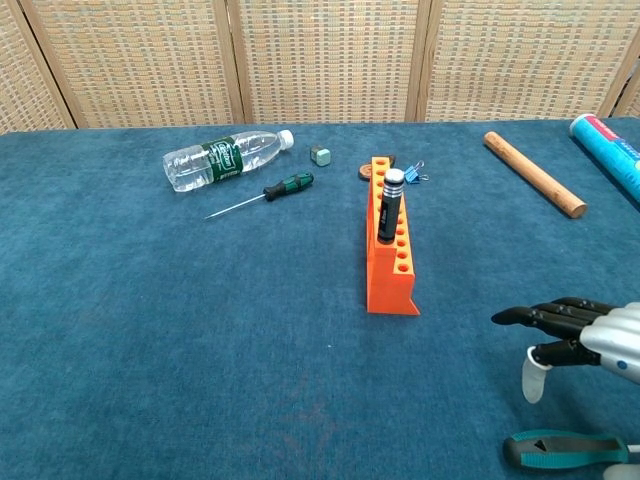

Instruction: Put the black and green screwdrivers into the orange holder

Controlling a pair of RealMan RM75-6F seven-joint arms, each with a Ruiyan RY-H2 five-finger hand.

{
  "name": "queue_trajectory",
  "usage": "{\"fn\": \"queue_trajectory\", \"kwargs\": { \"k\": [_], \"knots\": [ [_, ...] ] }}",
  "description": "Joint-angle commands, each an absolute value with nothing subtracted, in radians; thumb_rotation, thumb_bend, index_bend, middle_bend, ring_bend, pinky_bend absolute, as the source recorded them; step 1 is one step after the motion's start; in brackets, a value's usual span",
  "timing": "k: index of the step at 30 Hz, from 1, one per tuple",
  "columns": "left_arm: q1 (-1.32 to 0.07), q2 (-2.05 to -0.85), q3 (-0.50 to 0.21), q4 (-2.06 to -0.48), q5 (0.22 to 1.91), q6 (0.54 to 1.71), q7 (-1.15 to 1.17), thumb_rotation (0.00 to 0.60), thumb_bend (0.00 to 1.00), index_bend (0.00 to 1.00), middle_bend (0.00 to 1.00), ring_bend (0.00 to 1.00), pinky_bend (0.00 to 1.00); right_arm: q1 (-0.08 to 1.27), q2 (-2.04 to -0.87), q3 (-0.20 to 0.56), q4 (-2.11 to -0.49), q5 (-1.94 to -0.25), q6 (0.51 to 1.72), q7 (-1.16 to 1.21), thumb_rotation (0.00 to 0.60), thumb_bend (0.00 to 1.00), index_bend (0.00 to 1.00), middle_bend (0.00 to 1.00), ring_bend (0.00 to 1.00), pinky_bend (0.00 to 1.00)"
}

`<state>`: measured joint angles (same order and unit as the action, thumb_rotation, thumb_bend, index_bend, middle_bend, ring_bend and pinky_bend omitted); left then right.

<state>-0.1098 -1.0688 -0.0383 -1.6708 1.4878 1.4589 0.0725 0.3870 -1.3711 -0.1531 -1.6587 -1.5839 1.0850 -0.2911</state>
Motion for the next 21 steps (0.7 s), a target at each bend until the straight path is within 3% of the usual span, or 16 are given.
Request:
{"fn": "queue_trajectory", "kwargs": {
  "k": [1,14,21],
  "knots": [
    [-0.11,-1.069,-0.039,-1.671,1.488,1.46,0.073,0.6,0.0,0.0,0.0,0.0,0.0,0.38,-1.381,-0.153,-1.65,-1.574,1.081,-0.296,0.6,0.15,0.38,0.0,0.0,0.0],
    [-0.11,-1.072,-0.037,-1.671,1.489,1.46,0.08,0.6,0.0,0.0,0.0,0.0,0.0,0.358,-1.45,-0.146,-1.588,-1.565,1.079,-0.272,0.6,0.17,0.42,0.0,0.0,0.0],
    [-0.11,-1.071,-0.038,-1.67,1.486,1.458,0.077,0.6,0.0,0.0,0.0,0.0,0.0,0.358,-1.471,-0.131,-1.554,-1.559,1.079,-0.261,0.6,0.26,0.44,0.0,0.0,0.0]
  ]
}}
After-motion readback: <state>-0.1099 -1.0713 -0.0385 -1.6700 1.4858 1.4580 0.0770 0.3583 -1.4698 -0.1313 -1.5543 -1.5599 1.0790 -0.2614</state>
